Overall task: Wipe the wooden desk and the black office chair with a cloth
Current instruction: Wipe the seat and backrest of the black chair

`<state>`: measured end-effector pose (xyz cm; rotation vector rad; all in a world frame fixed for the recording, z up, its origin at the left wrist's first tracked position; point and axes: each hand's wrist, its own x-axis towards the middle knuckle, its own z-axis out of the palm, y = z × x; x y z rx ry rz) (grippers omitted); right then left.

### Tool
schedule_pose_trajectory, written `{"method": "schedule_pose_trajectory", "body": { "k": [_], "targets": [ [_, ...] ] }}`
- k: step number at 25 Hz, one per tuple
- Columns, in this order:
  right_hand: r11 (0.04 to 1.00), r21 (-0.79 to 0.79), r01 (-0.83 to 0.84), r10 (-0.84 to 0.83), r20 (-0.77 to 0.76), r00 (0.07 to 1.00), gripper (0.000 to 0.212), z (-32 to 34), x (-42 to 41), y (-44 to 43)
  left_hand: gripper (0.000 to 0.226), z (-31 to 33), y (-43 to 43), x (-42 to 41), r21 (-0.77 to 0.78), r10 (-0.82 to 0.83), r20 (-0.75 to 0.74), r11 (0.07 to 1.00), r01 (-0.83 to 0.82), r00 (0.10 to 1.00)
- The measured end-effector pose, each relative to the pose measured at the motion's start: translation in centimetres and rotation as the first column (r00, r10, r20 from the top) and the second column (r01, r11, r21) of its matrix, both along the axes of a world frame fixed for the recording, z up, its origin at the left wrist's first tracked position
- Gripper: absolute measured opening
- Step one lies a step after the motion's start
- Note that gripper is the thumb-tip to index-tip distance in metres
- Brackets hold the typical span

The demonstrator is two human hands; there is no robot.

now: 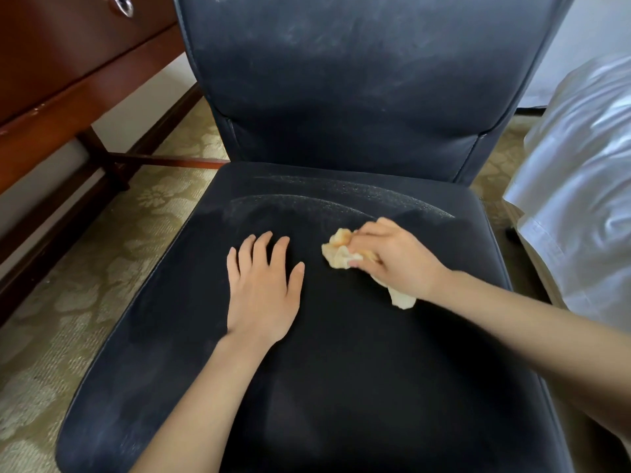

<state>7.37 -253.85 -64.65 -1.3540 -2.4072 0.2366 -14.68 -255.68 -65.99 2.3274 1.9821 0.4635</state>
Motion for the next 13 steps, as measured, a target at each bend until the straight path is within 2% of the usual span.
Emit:
{"method": "schedule_pose_trajectory", "body": {
  "k": [4,8,10,13],
  "targets": [
    [0.964,0.018,0.266,-0.266,0.011,0.964,0.016,-0.8,1.2,5.4,0.056,-0.6,0.0,-0.2,-0.004,0.026,0.082,1.0,-0.026,0.996],
    [0.815,0.043,0.578,-0.574,-0.08,0.815,0.016,-1.6,0.0,8.5,0.058,-0.6,0.1,-0.1,-0.005,0.054,0.129,0.999,-0.053,0.99],
    [0.81,0.057,0.584,-0.58,-0.069,0.811,0.018,-1.8,-0.4,8.3,0.058,-0.6,0.1,-0.1,-0.016,0.064,0.139,0.998,-0.062,0.988],
    [0.898,0.054,0.436,-0.435,-0.038,0.9,0.015,-1.3,-0.2,6.1,0.059,-0.7,0.0,-0.1,-0.011,0.06,0.146,0.998,-0.059,0.987]
  ]
}}
